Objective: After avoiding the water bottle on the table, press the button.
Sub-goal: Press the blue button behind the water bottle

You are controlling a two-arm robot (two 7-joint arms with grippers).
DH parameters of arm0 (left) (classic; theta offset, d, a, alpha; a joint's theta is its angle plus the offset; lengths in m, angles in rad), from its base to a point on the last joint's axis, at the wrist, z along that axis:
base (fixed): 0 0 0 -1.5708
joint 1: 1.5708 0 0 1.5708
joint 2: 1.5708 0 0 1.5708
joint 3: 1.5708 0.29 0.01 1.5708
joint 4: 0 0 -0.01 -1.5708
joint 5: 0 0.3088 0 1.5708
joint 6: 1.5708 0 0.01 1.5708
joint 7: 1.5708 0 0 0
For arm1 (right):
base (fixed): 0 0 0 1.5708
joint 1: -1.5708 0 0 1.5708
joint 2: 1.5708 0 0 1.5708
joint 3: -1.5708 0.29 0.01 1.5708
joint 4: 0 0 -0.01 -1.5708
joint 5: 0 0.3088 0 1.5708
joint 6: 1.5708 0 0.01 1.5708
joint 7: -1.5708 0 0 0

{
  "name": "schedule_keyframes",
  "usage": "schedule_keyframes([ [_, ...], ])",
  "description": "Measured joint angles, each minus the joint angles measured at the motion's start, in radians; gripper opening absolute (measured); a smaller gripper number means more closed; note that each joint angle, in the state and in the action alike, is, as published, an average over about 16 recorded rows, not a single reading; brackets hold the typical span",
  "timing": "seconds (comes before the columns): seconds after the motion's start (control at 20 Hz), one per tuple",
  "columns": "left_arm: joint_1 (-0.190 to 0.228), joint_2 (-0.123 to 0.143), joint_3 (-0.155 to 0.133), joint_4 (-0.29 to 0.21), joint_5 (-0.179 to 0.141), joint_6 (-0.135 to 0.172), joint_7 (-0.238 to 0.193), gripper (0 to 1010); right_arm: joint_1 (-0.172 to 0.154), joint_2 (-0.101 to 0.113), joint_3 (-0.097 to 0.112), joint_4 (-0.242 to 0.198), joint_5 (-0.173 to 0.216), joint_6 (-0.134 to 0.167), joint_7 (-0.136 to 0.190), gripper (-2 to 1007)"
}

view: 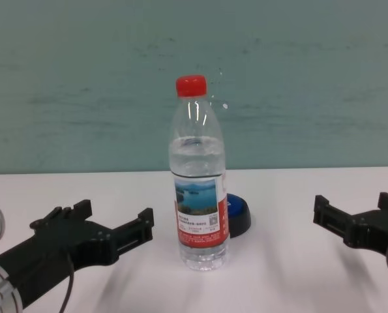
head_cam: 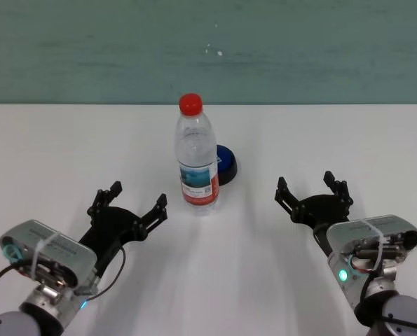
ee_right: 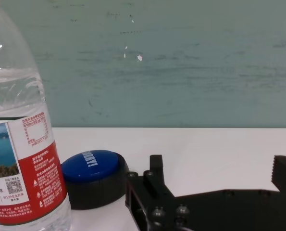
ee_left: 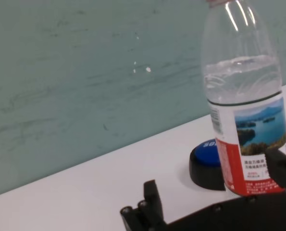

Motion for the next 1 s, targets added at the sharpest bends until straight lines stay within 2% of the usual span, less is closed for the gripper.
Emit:
schedule_keyframes([
  [1.0, -0.024, -0.003, 0.018, 0.018, 0.001, -0.008, -0.006, 1010, 0.000, 0.000, 0.000, 0.000, 0.000, 0.000, 0.000, 1004],
])
